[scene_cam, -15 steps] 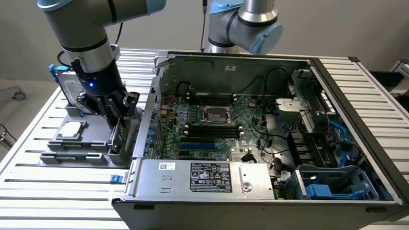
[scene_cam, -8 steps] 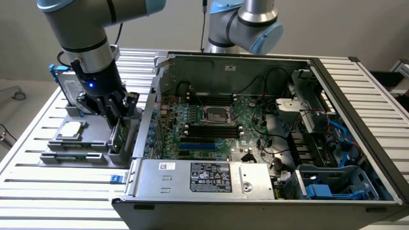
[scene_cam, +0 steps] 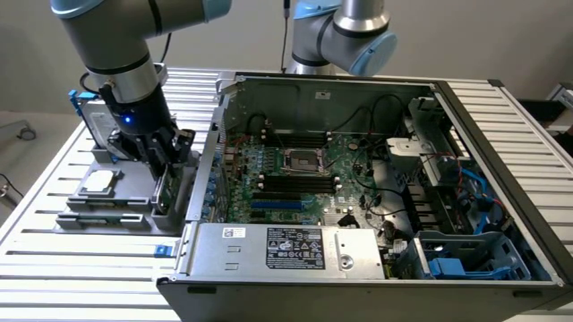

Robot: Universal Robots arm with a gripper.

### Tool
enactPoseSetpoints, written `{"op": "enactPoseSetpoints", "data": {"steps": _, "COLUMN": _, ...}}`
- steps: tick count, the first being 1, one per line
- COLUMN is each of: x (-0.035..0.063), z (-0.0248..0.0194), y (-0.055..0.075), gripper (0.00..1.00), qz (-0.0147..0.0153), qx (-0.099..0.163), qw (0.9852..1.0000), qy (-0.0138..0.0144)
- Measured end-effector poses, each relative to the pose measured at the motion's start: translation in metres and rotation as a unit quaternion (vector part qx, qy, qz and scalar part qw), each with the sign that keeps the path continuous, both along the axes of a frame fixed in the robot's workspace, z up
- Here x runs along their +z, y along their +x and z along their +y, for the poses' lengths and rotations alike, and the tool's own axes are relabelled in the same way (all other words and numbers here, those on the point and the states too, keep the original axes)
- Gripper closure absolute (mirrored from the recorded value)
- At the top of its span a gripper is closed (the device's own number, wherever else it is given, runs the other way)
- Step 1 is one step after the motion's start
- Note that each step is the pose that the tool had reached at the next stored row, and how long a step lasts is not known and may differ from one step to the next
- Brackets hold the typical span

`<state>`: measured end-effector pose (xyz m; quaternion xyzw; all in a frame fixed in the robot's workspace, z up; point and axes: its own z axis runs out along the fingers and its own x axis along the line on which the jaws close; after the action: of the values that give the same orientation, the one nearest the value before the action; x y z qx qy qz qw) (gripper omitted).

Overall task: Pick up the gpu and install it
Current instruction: 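Pick up the gpu and move the gpu toward the slot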

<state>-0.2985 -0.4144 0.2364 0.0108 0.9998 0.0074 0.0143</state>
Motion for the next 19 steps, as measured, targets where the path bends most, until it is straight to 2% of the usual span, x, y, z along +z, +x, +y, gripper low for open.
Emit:
{"op": "enactPoseSetpoints", "data": {"steps": 4, "x": 0.0, "z": 0.0, "y": -0.0003, "gripper": 0.64, "qz": -0.0003, "qx": 0.0, "qw": 1.0, "qy": 0.0017}}
{"op": "enactPoseSetpoints", "data": {"steps": 5, "x": 0.0, "z": 0.0, "y": -0.0003, "gripper": 0.66, "qz": -0.0003, "qx": 0.0, "qw": 1.0, "qy": 0.0018}}
{"op": "enactPoseSetpoints", "data": {"steps": 6, "x": 0.0, "z": 0.0, "y": -0.0004, "gripper": 0.72, "qz": -0.0003, "qx": 0.0, "qw": 1.0, "qy": 0.0018}}
{"op": "enactPoseSetpoints", "data": {"steps": 8, "x": 0.0, "z": 0.0, "y": -0.0003, "gripper": 0.74, "qz": -0.0003, "qx": 0.0, "qw": 1.0, "qy": 0.0019}}
{"op": "enactPoseSetpoints", "data": {"steps": 19, "x": 0.0, "z": 0.0, "y": -0.0004, "gripper": 0.74, "qz": -0.0004, "qx": 0.0, "qw": 1.0, "qy": 0.0019}}
